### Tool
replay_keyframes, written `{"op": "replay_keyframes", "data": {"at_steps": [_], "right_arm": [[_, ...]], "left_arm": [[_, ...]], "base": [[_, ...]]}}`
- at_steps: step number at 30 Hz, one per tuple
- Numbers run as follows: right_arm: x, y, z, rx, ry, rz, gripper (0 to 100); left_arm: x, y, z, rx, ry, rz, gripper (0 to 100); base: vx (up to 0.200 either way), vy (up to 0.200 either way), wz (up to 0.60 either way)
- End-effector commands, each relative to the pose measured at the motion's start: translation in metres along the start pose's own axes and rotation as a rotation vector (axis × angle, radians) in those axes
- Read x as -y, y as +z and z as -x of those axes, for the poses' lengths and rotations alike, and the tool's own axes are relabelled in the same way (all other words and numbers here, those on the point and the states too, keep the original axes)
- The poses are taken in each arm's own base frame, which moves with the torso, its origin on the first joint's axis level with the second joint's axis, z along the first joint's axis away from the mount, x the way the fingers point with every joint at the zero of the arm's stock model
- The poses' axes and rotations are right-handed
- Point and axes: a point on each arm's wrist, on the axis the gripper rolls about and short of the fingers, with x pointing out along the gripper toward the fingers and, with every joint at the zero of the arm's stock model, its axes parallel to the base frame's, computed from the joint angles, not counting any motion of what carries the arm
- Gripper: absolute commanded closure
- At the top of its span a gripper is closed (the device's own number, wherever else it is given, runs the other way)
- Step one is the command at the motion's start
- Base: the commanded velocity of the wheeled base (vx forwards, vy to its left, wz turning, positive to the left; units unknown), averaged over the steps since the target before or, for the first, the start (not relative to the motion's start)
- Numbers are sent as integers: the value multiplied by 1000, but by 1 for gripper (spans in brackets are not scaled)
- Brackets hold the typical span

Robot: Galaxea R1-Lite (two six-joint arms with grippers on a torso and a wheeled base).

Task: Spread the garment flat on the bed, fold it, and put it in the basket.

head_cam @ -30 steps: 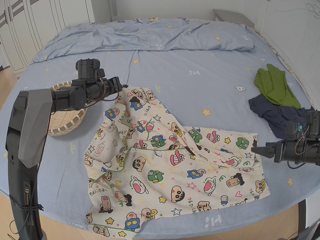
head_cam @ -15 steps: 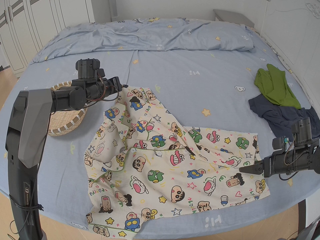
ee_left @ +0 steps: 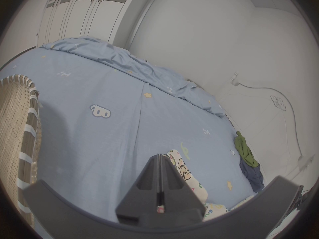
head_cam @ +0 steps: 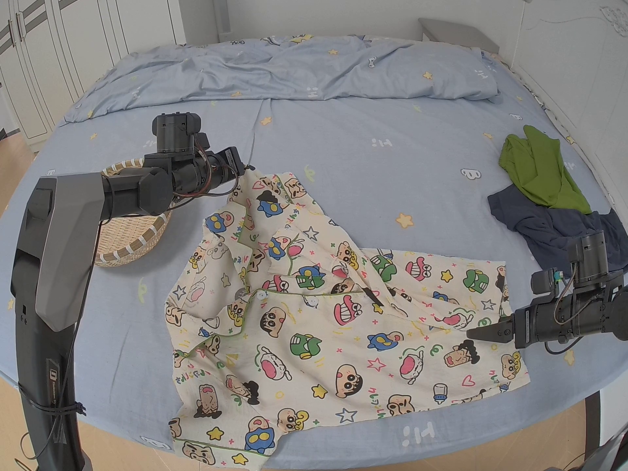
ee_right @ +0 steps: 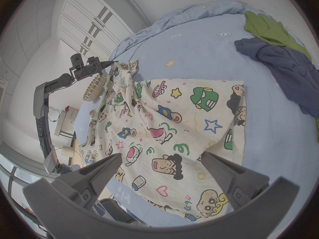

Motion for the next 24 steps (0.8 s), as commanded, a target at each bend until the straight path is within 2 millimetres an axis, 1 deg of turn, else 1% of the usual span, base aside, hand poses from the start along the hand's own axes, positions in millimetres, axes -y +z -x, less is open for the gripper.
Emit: {"op": "replay_keyframes", "data": {"at_steps": [1,5,8,14,17,22,24], "right_arm": [[1,1,0,4,-2,-1,0],[1,1,0,4,-2,-1,0],[1,2,0,5,-2,-1,0],[0,2,0,4,0,0,0],[0,2,0,4,1,-5,0],[0,2,0,6,2,-4,0],[0,2,0,5,2,-5,0]], "left_arm": [[3,3,2,6,-5,11,100],[3,3,2,8,1,16,100],[4,3,2,24,37,46,100],[10,1,2,30,59,74,100],[17,-4,1,26,85,74,100],[18,-9,0,-15,94,73,100],[16,-13,0,-42,105,72,100]], "base": [[0,0,0],[0,0,0],[0,0,0],[0,0,0],[0,0,0],[0,0,0],[200,0,0]]}}
